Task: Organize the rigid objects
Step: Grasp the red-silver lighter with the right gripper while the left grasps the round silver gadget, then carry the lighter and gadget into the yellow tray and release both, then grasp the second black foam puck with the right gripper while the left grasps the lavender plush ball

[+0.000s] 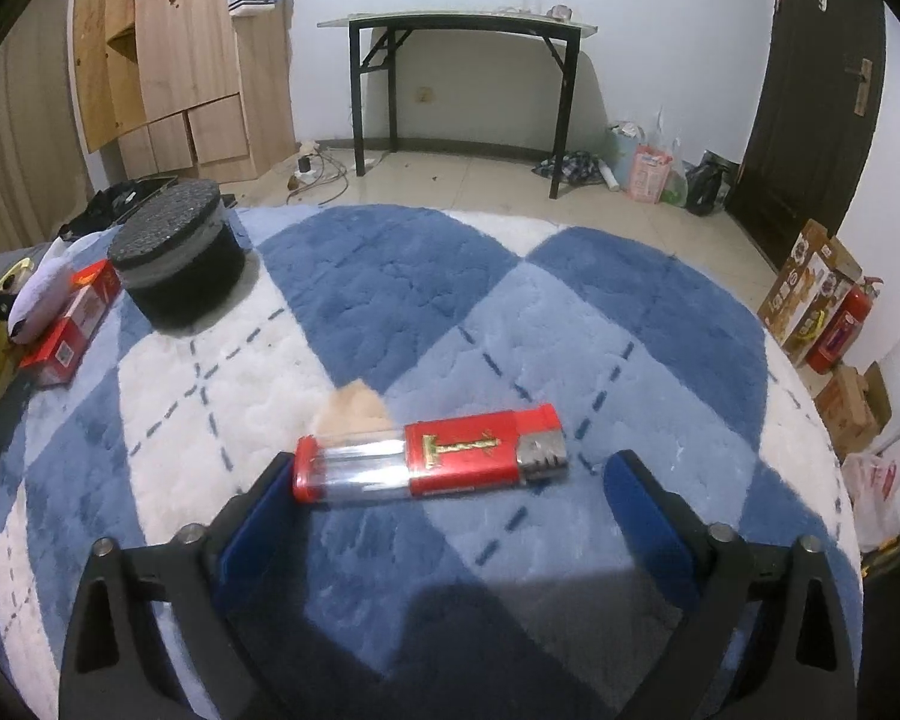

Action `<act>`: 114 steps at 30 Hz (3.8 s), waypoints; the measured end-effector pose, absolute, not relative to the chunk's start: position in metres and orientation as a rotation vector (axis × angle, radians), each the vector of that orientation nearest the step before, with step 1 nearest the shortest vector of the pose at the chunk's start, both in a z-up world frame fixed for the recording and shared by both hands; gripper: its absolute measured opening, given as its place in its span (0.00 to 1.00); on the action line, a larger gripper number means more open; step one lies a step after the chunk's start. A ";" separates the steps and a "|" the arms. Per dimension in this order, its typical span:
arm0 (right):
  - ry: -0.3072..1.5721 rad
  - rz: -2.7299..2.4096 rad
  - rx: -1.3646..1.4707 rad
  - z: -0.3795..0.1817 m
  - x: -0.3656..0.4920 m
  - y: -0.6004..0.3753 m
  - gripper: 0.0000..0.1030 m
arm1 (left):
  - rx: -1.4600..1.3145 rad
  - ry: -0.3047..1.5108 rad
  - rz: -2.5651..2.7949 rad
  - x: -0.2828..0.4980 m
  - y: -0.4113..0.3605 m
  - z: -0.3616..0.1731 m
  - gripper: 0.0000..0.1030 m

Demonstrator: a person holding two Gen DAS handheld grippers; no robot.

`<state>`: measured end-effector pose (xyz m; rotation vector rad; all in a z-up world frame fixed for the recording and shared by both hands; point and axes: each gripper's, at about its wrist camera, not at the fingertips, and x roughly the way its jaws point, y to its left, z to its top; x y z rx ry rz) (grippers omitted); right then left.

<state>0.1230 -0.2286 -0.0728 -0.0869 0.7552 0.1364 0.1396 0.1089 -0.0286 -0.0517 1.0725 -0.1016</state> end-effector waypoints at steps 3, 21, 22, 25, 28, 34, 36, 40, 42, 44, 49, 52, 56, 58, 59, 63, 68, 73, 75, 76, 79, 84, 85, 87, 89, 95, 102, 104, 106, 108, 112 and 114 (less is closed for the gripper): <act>0.745 0.116 -0.110 -0.072 0.123 -0.226 0.80 | -0.057 1.068 -0.095 0.137 0.108 -0.028 0.62; 0.725 0.114 -0.097 -0.030 0.103 -0.201 0.79 | -0.092 1.065 -0.123 0.119 0.118 -0.016 0.54; 0.721 0.116 -0.098 -0.028 0.099 -0.200 0.79 | -0.089 1.067 -0.123 0.119 0.117 -0.016 0.54; 0.712 0.122 -0.116 -0.023 0.092 -0.195 0.79 | -0.081 1.047 -0.130 0.115 0.114 -0.009 0.54; 0.707 0.135 -0.112 -0.018 0.088 -0.190 0.79 | -0.101 1.024 -0.130 0.111 0.120 0.005 0.54; 0.646 0.240 -0.158 0.009 0.071 -0.156 0.79 | -0.103 0.939 -0.088 0.096 0.163 0.053 0.54; 0.620 0.310 -0.170 0.023 0.063 -0.133 0.80 | -0.124 0.919 -0.046 0.090 0.191 0.067 0.54; 0.591 0.471 -0.197 0.046 0.049 -0.068 0.80 | -0.176 0.886 0.042 0.077 0.245 0.079 0.54; 0.581 0.546 -0.219 0.052 0.041 -0.032 0.80 | -0.201 0.882 0.083 0.066 0.270 0.079 0.54; 0.587 0.627 -0.228 0.053 0.036 0.006 0.80 | -0.214 0.892 0.107 0.057 0.287 0.073 0.54; 0.616 0.753 -0.278 0.045 0.035 0.088 0.80 | -0.258 0.926 0.166 0.047 0.321 0.048 0.54; 0.641 0.789 -0.312 0.037 0.038 0.122 0.80 | -0.313 0.934 0.162 0.050 0.335 0.031 0.54; 0.688 0.813 -0.360 0.017 0.050 0.158 0.80 | -0.324 0.955 0.173 0.058 0.342 0.010 0.54; 0.707 0.823 -0.367 0.006 0.065 0.171 0.79 | -0.346 0.960 0.167 0.061 0.348 0.003 0.54; 0.710 0.824 -0.371 0.003 0.069 0.177 0.80 | -0.354 0.961 0.169 0.062 0.350 -0.001 0.54; 0.707 0.822 -0.424 -0.011 0.078 0.198 0.80 | -0.389 0.953 0.169 0.061 0.358 -0.014 0.54; 0.697 0.838 -0.426 -0.016 0.079 0.211 0.80 | -0.404 0.943 0.162 0.063 0.361 -0.015 0.55; 0.689 0.862 -0.404 -0.013 0.077 0.207 0.99 | -0.403 0.885 0.189 0.059 0.358 0.005 0.99; 0.671 0.870 -0.371 -0.007 0.073 0.196 1.00 | -0.403 0.844 0.189 0.059 0.355 0.023 1.00; 0.664 0.874 -0.351 -0.003 0.071 0.190 1.00 | -0.398 0.836 0.188 0.061 0.352 0.031 1.00; 0.649 0.869 -0.277 0.011 0.064 0.163 1.00 | -0.377 0.821 0.163 0.066 0.332 0.054 1.00; 0.615 0.773 -0.192 0.028 0.051 0.093 1.00 | -0.303 0.816 0.071 0.076 0.272 0.087 1.00; 0.615 0.752 -0.182 0.030 0.048 0.079 1.00 | -0.286 0.824 0.041 0.079 0.256 0.092 1.00; 0.611 0.702 -0.165 0.034 0.045 0.047 1.00 | -0.230 0.828 -0.011 0.082 0.220 0.100 1.00; 0.599 0.638 -0.163 0.036 0.042 0.009 1.00 | -0.224 0.828 -0.037 0.082 0.198 0.103 1.00; 0.576 0.490 -0.135 0.043 0.049 -0.083 1.00 | -0.228 0.846 -0.158 0.084 0.136 0.091 1.00; 0.631 0.401 -0.085 0.028 0.086 -0.132 1.00 | -0.115 0.923 -0.216 0.097 0.085 0.045 1.00; 0.642 0.404 -0.067 0.023 0.100 -0.133 1.00 | -0.096 0.944 -0.230 0.101 0.079 0.032 1.00; 0.653 0.415 -0.066 0.018 0.110 -0.130 1.00 | -0.072 0.957 -0.248 0.105 0.071 0.021 1.00; 0.668 0.424 -0.086 0.010 0.121 -0.124 1.00 | -0.066 0.970 -0.266 0.109 0.066 0.012 1.00; 0.683 0.433 -0.117 -0.002 0.146 -0.122 1.00 | -0.074 1.016 -0.263 0.123 0.061 -0.008 0.99; 0.700 0.434 -0.124 -0.006 0.156 -0.124 1.00 | -0.085 1.023 -0.257 0.128 0.061 -0.013 0.97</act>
